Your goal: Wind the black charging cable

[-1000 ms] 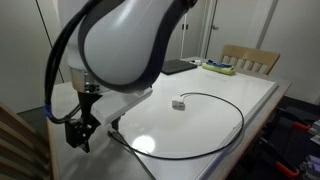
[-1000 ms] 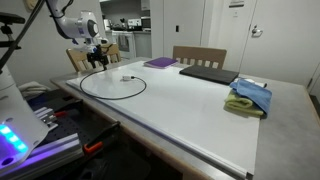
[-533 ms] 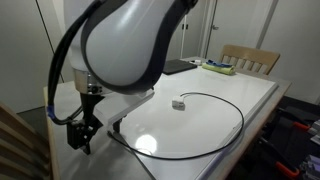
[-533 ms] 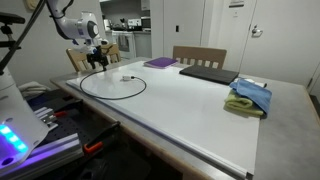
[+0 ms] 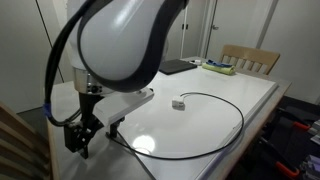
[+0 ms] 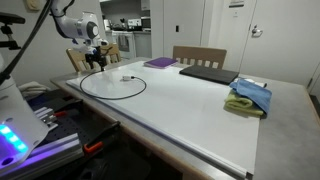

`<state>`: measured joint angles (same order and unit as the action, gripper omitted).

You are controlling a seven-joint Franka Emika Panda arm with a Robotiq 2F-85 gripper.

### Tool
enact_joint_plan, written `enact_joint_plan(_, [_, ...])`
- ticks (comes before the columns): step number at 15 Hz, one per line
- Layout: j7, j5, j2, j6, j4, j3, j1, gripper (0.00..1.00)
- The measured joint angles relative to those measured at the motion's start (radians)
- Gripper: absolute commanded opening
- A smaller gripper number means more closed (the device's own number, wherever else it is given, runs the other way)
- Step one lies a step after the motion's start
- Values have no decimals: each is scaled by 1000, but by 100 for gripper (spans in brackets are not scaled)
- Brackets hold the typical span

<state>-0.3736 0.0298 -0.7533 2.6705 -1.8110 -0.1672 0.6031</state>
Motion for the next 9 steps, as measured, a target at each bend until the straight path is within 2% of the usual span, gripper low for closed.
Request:
enact_joint_plan(7, [7, 0, 13, 0, -2, 1, -19, 10])
enact_joint_plan(9, [13, 1, 14, 0, -2, 4, -22, 0])
